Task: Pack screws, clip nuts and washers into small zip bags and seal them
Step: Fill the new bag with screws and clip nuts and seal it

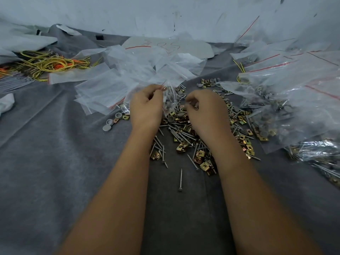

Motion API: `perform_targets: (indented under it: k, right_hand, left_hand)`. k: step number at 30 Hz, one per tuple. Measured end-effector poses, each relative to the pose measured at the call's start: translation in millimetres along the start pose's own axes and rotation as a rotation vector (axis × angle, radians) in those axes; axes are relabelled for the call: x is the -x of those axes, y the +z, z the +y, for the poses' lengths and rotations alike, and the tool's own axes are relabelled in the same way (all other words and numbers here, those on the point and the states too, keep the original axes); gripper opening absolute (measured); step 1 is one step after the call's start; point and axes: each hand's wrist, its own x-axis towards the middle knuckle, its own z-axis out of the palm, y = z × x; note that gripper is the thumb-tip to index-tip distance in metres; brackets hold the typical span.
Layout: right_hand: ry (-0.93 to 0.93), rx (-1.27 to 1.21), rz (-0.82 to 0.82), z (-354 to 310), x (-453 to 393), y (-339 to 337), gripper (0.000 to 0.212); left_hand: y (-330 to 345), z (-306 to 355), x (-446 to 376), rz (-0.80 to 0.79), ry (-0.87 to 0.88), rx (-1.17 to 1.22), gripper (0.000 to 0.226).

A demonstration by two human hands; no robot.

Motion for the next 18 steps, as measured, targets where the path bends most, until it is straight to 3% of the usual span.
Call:
perform_targets:
  k: [4,7,12,18]
  right_hand:
    - [0.013,-0.337,0.132,-10,1,-1,0.019]
    - [-0.066,-0.448,0.138,-22,4,1,0.020]
    - [-0.107,-0.278,0.033,-22,6,9,0.014]
    - [-0.151,-0.272,0.127,-18,2,1,0.025]
  left_hand:
    - [-4,3,3,-0.092,0.097,-0.035,0.013]
    - [-5,3,3,-0.138,0.108,-0.080,0.011]
    - [-4,4,4,-0.056,0.118,-0.054,0.018]
    - [-5,2,-2,0.135,0.085,-0.014,0.019]
